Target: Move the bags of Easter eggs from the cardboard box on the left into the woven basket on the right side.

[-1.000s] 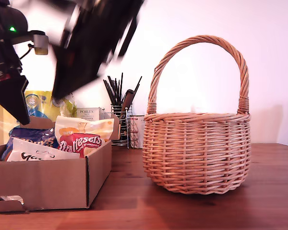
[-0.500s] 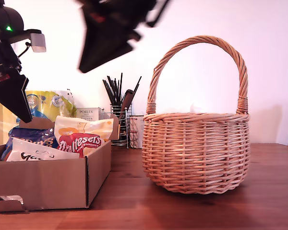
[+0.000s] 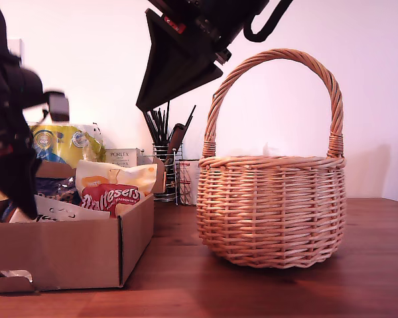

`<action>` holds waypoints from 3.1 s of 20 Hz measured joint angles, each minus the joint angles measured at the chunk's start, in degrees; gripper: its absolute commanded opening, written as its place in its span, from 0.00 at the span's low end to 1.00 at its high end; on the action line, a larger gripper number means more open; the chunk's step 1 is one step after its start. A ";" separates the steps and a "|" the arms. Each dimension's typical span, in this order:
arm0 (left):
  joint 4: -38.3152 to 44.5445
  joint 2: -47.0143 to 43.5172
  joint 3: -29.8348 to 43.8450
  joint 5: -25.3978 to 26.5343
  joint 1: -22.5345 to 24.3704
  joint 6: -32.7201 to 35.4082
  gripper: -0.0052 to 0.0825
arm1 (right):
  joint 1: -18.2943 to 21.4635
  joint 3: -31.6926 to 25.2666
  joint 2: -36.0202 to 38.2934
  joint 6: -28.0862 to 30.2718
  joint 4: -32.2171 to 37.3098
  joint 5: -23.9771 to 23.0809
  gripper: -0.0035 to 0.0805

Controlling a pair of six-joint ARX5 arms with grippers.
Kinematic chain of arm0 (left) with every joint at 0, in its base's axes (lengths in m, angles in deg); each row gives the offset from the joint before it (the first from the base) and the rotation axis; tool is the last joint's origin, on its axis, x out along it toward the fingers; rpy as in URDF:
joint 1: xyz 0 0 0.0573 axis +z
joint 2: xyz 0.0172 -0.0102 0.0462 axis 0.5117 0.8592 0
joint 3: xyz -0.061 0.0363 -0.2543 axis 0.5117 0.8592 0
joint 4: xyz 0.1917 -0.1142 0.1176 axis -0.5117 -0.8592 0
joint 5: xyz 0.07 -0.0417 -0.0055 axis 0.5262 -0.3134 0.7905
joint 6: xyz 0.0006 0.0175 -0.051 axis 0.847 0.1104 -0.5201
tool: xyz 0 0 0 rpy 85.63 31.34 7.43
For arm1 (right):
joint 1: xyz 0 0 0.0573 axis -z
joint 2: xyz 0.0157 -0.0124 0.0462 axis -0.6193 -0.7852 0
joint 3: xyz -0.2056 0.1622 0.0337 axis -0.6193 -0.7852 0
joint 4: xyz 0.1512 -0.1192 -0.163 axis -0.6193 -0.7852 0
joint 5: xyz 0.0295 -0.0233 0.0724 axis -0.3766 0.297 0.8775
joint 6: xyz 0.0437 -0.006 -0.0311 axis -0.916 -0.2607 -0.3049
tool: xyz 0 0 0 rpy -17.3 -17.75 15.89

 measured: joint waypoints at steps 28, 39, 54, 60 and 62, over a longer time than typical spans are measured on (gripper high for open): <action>-16.37 4.13 -7.19 -3.63 -2.95 0.74 0.03 | 3.32 0.00 0.00 -1.92 1.75 0.00 0.03; -25.29 4.04 -12.81 -13.53 -2.95 -8.83 0.03 | 3.98 0.00 -0.72 -2.95 0.70 2.84 0.25; -25.33 4.00 -18.62 -25.94 -1.68 -16.55 0.03 | 2.84 -0.09 -9.57 0.02 4.02 5.68 0.40; -25.49 4.00 -18.62 -29.33 -1.03 -16.61 0.03 | 2.78 -0.11 2.73 0.07 -9.94 7.08 0.07; -25.51 4.00 -19.71 -30.60 -0.98 -16.61 0.03 | 2.75 -0.09 10.34 0.09 -15.41 7.37 0.03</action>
